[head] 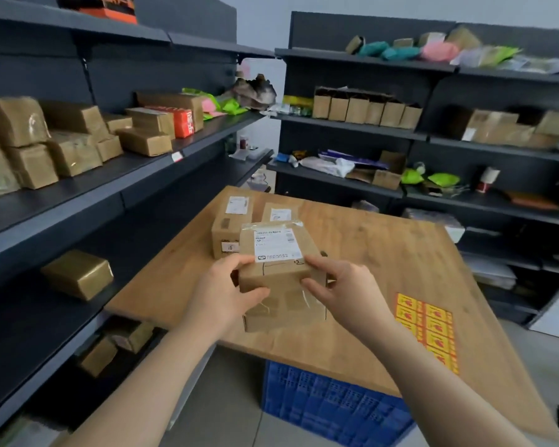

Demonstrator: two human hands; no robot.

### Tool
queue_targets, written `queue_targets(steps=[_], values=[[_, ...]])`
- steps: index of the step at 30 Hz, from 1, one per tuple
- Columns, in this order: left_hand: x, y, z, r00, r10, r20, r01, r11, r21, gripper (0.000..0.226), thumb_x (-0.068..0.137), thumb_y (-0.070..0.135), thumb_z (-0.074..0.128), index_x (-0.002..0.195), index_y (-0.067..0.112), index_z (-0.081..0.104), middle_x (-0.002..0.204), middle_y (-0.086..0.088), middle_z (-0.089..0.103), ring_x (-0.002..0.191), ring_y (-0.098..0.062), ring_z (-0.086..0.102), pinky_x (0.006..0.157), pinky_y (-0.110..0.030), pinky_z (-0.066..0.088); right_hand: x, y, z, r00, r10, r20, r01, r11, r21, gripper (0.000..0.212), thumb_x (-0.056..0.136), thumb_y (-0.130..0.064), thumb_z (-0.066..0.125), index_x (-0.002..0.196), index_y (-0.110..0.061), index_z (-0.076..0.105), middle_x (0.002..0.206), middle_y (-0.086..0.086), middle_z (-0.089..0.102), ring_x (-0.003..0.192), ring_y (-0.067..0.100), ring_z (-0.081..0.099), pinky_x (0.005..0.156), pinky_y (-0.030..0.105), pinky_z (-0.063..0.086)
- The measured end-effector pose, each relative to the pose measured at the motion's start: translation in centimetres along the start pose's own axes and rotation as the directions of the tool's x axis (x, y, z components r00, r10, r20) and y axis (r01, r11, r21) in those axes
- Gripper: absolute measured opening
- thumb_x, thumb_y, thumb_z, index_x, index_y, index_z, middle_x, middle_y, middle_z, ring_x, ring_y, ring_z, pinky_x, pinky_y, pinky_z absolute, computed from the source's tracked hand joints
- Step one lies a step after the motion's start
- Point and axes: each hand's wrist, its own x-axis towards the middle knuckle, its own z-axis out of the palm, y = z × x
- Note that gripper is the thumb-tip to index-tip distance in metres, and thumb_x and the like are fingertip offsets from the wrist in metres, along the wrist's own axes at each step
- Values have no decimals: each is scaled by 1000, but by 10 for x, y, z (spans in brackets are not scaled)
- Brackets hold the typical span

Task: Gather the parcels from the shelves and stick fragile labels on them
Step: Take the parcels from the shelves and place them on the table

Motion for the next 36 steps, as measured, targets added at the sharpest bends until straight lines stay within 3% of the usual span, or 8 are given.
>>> queue_targets(steps=[4,7,18,26,30,36], values=[[63,-1,40,999,-18,35,19,1000,-16,60,63,30,85,117,32,60,110,13,64,94,-1,61,84,-29,54,45,47,-3,999,51,-17,-51,999,-15,39,84,-32,68,122,-32,63,94,-4,72,79,16,64,76,35,53],[116,-4,69,998,-17,62,17,1000,-5,61,60,31,87,116,31,62,105,13,64,96,-6,61,87,-32,53,84,81,-2,994,104,-23,-105,994,-37,36,83,-33,68,119,-33,64,87,-2,72,79,19,64,74,34,52],[291,-36,157,969,-9,246,-12,996,85,64,62,40,84,120,30,60,107,13,60,93,-8,55,76,-23,44,213,187,31,962,270,-46,-272,962,-33,39,83,-33,68,122,-34,62,86,-6,71,77,15,63,77,35,53],[351,-73,213,963,-68,260,33,990,136,63,64,36,84,122,29,61,117,8,62,106,-11,54,82,-24,39,267,254,77,953,303,3,-302,951,-72,36,82,-33,69,117,-34,64,83,-2,70,76,20,62,69,32,50],[359,-97,232,970,-121,210,81,978,192,64,63,39,83,123,31,61,120,9,62,113,-16,49,91,-30,40,285,280,101,952,294,87,-288,954,-79,37,82,-35,68,119,-34,63,96,-3,71,82,20,63,73,32,50],[364,-119,251,980,-100,172,42,950,310,60,68,41,79,124,32,59,130,8,57,117,-20,43,97,-35,38,298,305,128,936,289,200,-277,957,-83,45,80,-34,68,123,-34,56,106,-3,61,87,21,61,71,30,47]])
